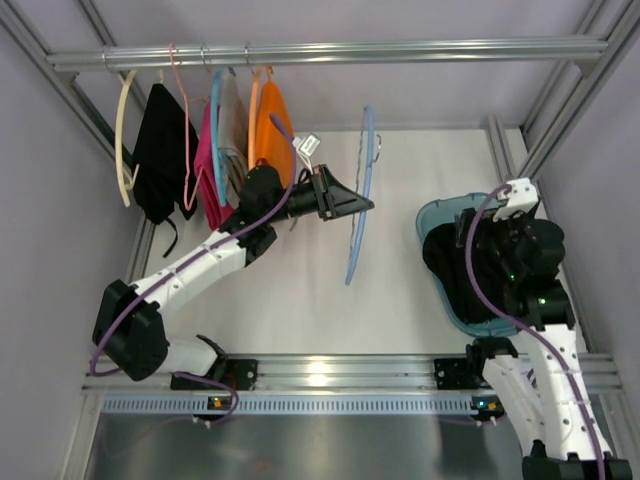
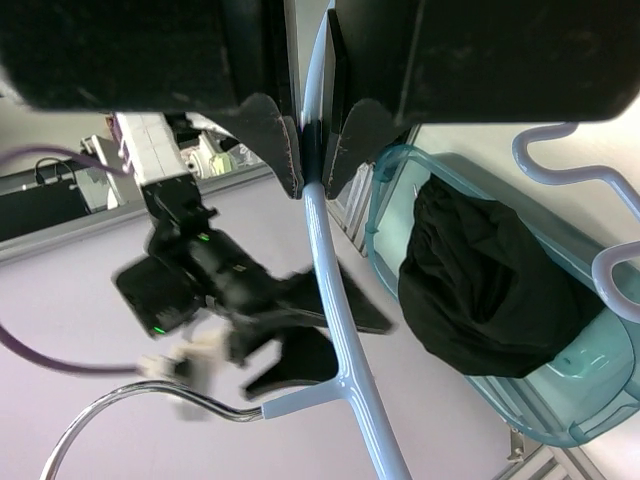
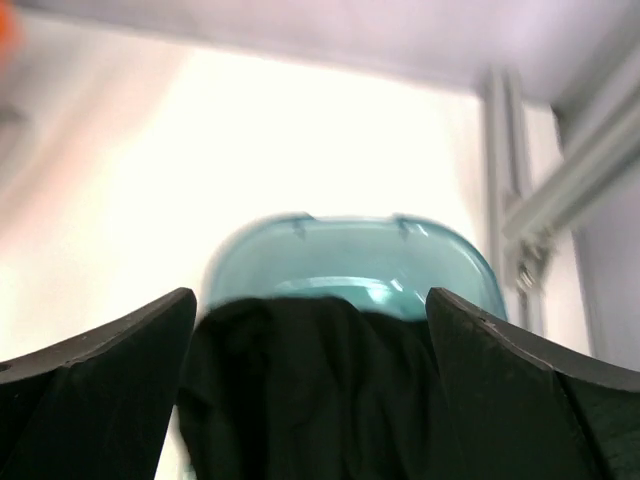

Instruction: Remove the trousers from the hanger

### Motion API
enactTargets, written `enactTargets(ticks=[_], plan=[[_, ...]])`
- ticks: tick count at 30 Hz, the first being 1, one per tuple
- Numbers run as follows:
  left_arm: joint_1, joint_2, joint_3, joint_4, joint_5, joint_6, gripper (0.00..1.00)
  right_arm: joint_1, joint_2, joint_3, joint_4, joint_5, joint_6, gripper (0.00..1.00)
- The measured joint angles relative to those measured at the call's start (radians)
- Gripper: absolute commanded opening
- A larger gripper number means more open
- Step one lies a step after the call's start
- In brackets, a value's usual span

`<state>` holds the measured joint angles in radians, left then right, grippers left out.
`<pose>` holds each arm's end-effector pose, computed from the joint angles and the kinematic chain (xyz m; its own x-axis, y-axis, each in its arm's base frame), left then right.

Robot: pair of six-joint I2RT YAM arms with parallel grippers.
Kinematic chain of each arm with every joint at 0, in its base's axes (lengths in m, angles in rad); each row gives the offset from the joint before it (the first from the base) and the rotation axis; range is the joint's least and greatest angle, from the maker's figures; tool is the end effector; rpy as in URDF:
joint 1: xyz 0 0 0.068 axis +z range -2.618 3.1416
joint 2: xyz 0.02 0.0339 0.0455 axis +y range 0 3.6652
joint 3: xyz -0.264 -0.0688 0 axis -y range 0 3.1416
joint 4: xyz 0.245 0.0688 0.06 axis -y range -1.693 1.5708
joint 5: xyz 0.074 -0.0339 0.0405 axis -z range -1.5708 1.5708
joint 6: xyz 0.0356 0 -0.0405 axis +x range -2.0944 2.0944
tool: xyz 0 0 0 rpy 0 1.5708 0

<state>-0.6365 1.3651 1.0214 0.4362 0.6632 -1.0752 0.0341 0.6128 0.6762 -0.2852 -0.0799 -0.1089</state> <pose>0.2432 -0.2070 0.3553 -0.8104 -0.2631 -0.5235 0.5225 0.0798 -0.8489 0.1514 0.0080 0.3167 -0.2064 -0.1154 -0.9716 -0.1350 0.9869 -0.0886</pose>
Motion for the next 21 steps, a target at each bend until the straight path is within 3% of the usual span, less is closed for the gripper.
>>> enactTargets(ticks=[5, 10, 21], plan=[[0.0, 0.001, 0.0, 0.004, -0.023, -0.033, 0.0, 0.001, -0.117, 0.072, 0.013, -0.257, 0.125, 0.99], [0.0, 0.002, 0.0, 0.019, -0.048, -0.07, 0.0, 0.007, -0.042, 0.118, 0.044, -0.441, 0.286, 0.99], [0.004, 0.1, 0.229, 0.002, -0.112, -0.137, 0.0, 0.031, 0.13, 0.167, 0.06, -0.516, 0.368, 0.99]])
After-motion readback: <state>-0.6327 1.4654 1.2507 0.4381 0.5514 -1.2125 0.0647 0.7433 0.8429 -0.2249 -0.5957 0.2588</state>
